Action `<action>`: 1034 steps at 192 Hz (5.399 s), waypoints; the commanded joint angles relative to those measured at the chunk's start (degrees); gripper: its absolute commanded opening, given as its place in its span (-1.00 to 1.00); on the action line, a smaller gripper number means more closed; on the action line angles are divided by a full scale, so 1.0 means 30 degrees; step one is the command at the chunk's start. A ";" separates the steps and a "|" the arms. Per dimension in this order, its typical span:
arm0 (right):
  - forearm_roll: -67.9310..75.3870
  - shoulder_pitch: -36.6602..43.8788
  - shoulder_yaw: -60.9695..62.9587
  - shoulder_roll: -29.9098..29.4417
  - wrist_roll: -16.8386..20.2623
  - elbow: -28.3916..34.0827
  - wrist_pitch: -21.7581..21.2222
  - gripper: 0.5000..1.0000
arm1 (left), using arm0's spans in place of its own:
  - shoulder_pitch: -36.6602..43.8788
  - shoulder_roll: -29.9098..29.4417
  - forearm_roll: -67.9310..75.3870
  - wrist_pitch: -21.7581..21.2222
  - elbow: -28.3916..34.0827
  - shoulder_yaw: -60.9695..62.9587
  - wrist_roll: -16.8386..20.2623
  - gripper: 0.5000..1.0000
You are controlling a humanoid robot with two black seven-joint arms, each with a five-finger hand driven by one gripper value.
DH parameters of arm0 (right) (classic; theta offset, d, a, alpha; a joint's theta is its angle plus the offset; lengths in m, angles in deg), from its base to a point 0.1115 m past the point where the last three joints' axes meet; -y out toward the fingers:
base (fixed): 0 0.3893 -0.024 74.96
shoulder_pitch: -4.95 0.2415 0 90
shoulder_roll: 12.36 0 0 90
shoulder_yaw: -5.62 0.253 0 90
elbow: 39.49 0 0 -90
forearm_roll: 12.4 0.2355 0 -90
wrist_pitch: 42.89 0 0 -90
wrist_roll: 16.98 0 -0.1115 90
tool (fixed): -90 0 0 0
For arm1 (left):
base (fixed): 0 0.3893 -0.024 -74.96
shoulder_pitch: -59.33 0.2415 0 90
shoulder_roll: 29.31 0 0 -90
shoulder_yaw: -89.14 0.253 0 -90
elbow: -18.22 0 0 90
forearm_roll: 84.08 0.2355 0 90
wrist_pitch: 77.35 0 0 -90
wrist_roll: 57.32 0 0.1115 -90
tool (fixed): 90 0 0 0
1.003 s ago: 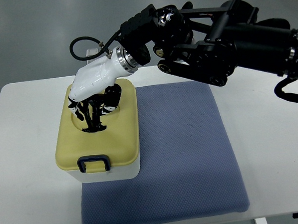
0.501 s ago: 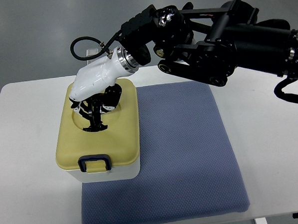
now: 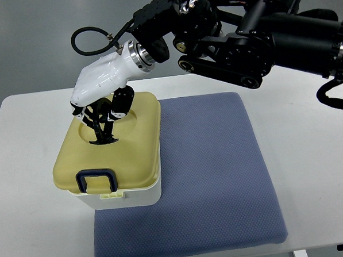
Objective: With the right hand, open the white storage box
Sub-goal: 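Lift the yellow lid up off the white box with the right hand, then carry the lid over and lower it onto the cushion pad, then open the right hand fingers and release the lid handle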
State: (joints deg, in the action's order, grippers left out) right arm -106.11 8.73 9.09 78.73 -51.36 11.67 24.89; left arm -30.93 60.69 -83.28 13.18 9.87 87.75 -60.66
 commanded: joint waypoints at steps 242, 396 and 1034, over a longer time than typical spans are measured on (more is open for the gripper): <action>0.2235 0.0792 0.0717 0.5639 -0.0024 -0.0032 -0.0239 -1.00 | 0.0000 0.0000 0.0000 0.0002 0.0000 -0.0003 0.0001 1.00; 0.1708 -0.5008 0.0336 0.9273 -0.0206 -0.0032 0.2309 -1.00 | 0.0000 0.0000 0.0000 0.0002 0.0000 -0.0003 0.0001 1.00; 0.6131 -1.0546 -0.0162 0.6753 0.0855 -0.0355 0.1079 -0.68 | 0.0000 0.0000 0.0000 0.0002 0.0000 -0.0003 0.0001 1.00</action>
State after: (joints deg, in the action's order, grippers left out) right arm -87.72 -22.19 8.61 98.96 -48.88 10.70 28.22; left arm -30.93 60.69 -83.28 13.18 9.87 87.74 -60.65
